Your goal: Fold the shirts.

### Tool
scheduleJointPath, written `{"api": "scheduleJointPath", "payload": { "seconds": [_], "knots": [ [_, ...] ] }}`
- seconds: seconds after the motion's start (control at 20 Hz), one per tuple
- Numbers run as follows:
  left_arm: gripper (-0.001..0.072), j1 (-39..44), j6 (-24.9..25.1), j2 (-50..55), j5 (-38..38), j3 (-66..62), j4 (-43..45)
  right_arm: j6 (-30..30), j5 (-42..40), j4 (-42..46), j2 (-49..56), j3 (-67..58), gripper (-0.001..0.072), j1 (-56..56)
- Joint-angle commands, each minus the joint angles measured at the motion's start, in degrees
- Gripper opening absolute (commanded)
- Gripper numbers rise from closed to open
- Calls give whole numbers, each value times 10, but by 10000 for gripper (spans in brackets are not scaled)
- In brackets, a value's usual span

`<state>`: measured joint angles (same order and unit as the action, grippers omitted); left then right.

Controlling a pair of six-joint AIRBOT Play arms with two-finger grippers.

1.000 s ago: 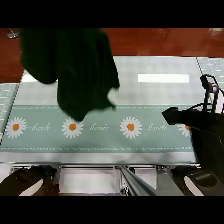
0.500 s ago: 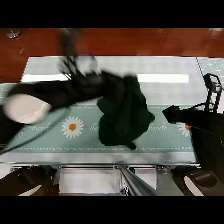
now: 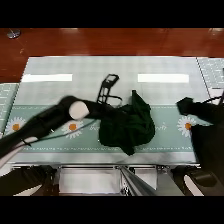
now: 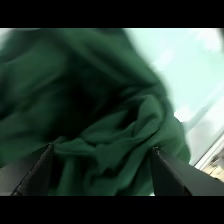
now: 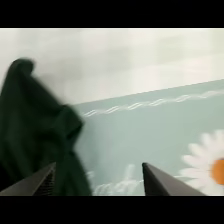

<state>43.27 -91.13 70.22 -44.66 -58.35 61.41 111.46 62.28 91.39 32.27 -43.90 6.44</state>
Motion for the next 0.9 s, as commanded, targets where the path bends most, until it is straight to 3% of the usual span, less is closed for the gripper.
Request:
{"api": "scheduleJointPath", "payload": {
  "seconds": [0.0,0.05,0.15,0.2,0.3,0.45,0.65,0.85],
  "knots": [
    [702,-121,7,-49,-162,-33,85,-56,48,62,5,-25,622,-129],
    [702,-164,6,-78,-173,-23,103,-87,60,64,5,-21,622,-193],
    [702,-237,6,-120,-162,32,97,-80,63,42,5,10,622,-283],
    [701,-262,3,-125,-154,71,75,-85,50,-18,5,37,622,-306],
    [700,-293,13,-109,-124,165,-43,-138,39,-167,5,105,622,-319],
    [699,-287,121,-53,-50,251,-258,-210,45,-319,5,184,622,-319],
    [699,-251,224,42,-12,239,-419,-230,57,-341,5,206,622,-317],
    [698,-229,247,111,-9,196,-439,-231,57,-333,5,206,622,-254]
  ]
}}
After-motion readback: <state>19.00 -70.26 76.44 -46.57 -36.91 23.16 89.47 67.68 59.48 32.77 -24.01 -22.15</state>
